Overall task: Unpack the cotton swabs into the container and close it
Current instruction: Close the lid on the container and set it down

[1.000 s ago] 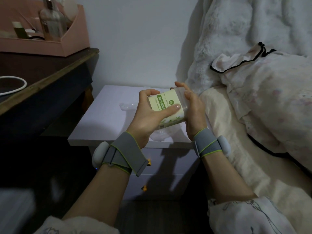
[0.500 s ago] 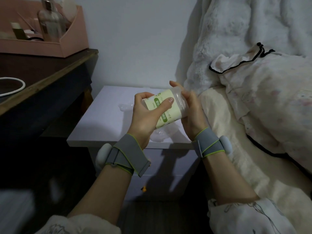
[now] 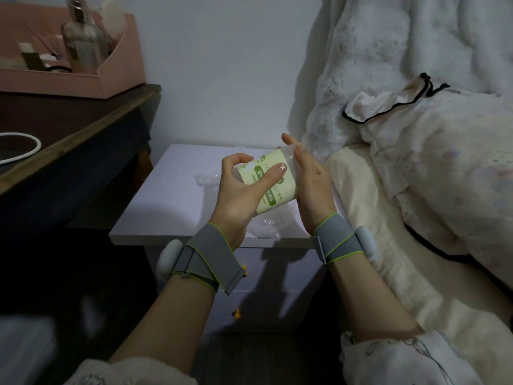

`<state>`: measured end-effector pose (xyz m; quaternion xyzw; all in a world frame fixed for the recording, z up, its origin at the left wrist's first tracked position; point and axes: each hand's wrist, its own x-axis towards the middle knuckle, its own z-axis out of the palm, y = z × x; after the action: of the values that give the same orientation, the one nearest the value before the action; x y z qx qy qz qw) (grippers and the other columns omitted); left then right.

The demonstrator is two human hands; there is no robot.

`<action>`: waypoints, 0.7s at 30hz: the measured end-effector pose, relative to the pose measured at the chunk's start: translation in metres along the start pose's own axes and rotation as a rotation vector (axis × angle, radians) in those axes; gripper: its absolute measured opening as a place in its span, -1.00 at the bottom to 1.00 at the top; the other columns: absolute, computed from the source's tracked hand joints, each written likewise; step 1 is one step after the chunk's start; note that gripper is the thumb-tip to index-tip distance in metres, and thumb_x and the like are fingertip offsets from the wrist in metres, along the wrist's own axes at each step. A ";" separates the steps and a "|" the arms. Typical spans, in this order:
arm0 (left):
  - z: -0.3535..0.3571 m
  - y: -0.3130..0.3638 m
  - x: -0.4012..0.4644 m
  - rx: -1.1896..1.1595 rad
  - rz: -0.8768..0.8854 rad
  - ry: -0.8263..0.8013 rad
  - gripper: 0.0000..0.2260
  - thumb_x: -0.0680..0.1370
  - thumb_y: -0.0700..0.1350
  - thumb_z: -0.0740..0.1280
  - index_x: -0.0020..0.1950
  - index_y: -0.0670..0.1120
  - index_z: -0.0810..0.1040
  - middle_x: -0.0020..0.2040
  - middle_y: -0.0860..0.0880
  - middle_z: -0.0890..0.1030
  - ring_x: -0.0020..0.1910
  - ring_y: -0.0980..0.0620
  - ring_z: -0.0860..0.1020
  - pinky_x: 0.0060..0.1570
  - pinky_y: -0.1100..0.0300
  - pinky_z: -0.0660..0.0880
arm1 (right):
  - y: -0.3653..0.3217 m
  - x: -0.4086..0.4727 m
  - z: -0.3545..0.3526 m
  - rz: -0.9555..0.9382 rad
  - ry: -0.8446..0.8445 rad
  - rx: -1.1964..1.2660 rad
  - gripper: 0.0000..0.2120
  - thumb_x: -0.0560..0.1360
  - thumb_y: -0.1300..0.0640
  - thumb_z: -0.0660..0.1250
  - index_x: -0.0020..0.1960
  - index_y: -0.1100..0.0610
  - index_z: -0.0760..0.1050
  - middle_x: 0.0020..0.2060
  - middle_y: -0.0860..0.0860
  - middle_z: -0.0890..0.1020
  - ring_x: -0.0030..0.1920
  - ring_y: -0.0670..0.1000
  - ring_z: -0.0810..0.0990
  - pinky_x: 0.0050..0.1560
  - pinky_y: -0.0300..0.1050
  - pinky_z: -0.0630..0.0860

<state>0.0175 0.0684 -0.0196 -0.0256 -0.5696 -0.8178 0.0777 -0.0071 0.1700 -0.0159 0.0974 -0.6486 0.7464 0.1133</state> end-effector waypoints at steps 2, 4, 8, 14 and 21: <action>0.000 0.000 0.000 0.005 0.004 -0.001 -0.62 0.43 -0.12 0.44 0.11 0.02 0.32 -0.07 0.05 0.58 -0.09 0.04 0.62 -0.26 0.16 0.60 | 0.000 0.000 0.000 -0.004 0.010 -0.001 -0.76 0.44 -0.08 0.17 -0.05 -0.18 0.59 0.03 0.01 0.59 0.06 0.03 0.56 0.06 -0.01 0.52; -0.001 0.001 0.000 0.011 0.009 -0.005 -0.62 0.43 -0.13 0.44 0.12 0.01 0.32 -0.07 0.05 0.58 -0.11 0.06 0.62 -0.26 0.17 0.61 | 0.000 -0.001 0.001 -0.008 0.013 0.014 -0.77 0.52 -0.01 0.15 -0.02 -0.16 0.58 -0.01 0.01 0.60 -0.02 0.00 0.57 -0.03 -0.07 0.54; -0.002 0.004 0.000 0.029 0.021 -0.018 -0.62 0.43 -0.14 0.43 0.14 0.00 0.32 -0.06 0.04 0.57 -0.10 0.07 0.61 -0.25 0.19 0.63 | -0.002 -0.001 0.001 -0.011 0.024 0.044 -0.74 0.59 0.07 0.11 -0.02 -0.15 0.57 -0.02 0.02 0.60 -0.08 -0.02 0.56 -0.11 -0.12 0.52; -0.003 0.005 0.000 0.041 0.033 -0.019 -0.61 0.43 -0.14 0.44 0.15 0.00 0.33 -0.07 0.04 0.57 -0.10 0.07 0.61 -0.24 0.19 0.63 | -0.003 -0.003 0.003 -0.037 0.048 0.046 -0.72 0.59 0.08 0.12 -0.06 -0.17 0.58 -0.05 -0.02 0.63 -0.11 -0.04 0.57 -0.11 -0.12 0.55; -0.004 0.004 0.000 0.060 0.035 -0.014 -0.60 0.42 -0.14 0.44 0.15 0.00 0.33 -0.07 0.05 0.57 -0.09 0.07 0.61 -0.24 0.21 0.63 | -0.005 -0.005 0.004 -0.060 0.068 0.037 -0.72 0.59 0.13 0.13 -0.09 -0.12 0.58 0.10 0.05 0.62 -0.11 -0.05 0.56 -0.09 -0.12 0.54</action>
<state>0.0181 0.0636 -0.0166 -0.0389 -0.5937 -0.7988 0.0887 -0.0006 0.1669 -0.0125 0.0934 -0.6270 0.7575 0.1560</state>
